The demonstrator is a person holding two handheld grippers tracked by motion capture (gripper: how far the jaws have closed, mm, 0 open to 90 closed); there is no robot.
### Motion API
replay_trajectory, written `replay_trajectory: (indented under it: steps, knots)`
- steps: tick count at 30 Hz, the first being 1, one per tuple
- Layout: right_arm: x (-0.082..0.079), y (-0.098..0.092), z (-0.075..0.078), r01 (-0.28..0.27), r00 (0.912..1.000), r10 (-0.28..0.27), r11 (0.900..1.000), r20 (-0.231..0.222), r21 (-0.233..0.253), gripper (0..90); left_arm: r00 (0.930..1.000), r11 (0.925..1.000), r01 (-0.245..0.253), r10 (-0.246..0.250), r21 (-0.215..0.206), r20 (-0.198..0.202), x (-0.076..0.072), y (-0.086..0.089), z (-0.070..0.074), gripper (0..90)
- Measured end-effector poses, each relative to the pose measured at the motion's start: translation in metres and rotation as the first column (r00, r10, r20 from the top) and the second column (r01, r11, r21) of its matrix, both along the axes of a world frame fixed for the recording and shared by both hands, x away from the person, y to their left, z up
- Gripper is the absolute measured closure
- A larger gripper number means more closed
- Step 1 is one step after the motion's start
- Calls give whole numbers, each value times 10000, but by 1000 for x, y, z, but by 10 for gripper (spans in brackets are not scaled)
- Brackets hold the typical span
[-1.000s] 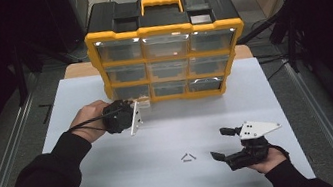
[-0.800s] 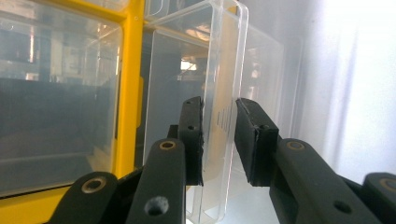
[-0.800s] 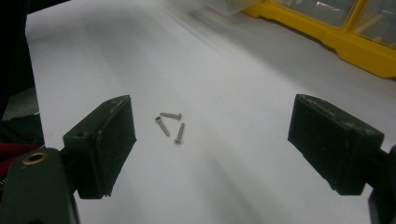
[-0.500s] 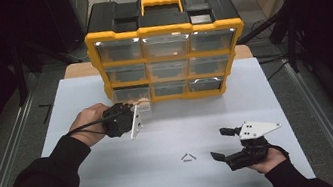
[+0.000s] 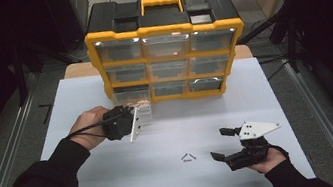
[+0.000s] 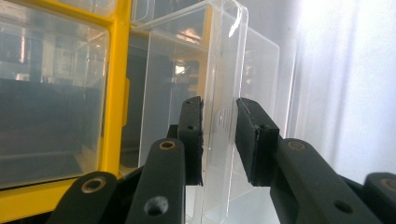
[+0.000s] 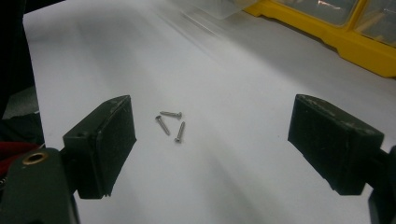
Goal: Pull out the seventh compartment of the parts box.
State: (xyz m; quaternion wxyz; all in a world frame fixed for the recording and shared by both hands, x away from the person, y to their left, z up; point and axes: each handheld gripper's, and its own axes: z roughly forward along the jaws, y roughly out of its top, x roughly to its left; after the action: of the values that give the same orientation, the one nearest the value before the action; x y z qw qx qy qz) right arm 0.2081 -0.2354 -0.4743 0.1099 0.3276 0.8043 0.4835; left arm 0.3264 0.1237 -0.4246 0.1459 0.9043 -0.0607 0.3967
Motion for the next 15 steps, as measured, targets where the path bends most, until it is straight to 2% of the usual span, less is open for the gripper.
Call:
replay_trajectory:
  steps: [3,6,9,13,15]
  knots:
    - [0,0,0,-4,10000,4,10000,1,1,158,9999,10000,-84,83,-39,-128,2,0,1,687]
    - [0,0,0,-15,10000,15,10000,-1,5,158,9987,9989,-374,364,-272,-369,5,1,2,518]
    - [0,0,0,-19,10000,19,10000,-15,18,158,9983,9975,-438,415,-556,-420,6,4,5,433]
    - [0,0,0,9,10000,-9,10000,-32,21,158,9957,9954,-661,613,-694,-696,8,5,5,283]
    - [0,0,0,-39,10000,39,10000,-15,11,158,9907,9904,-1044,956,-906,-968,10,4,4,183]
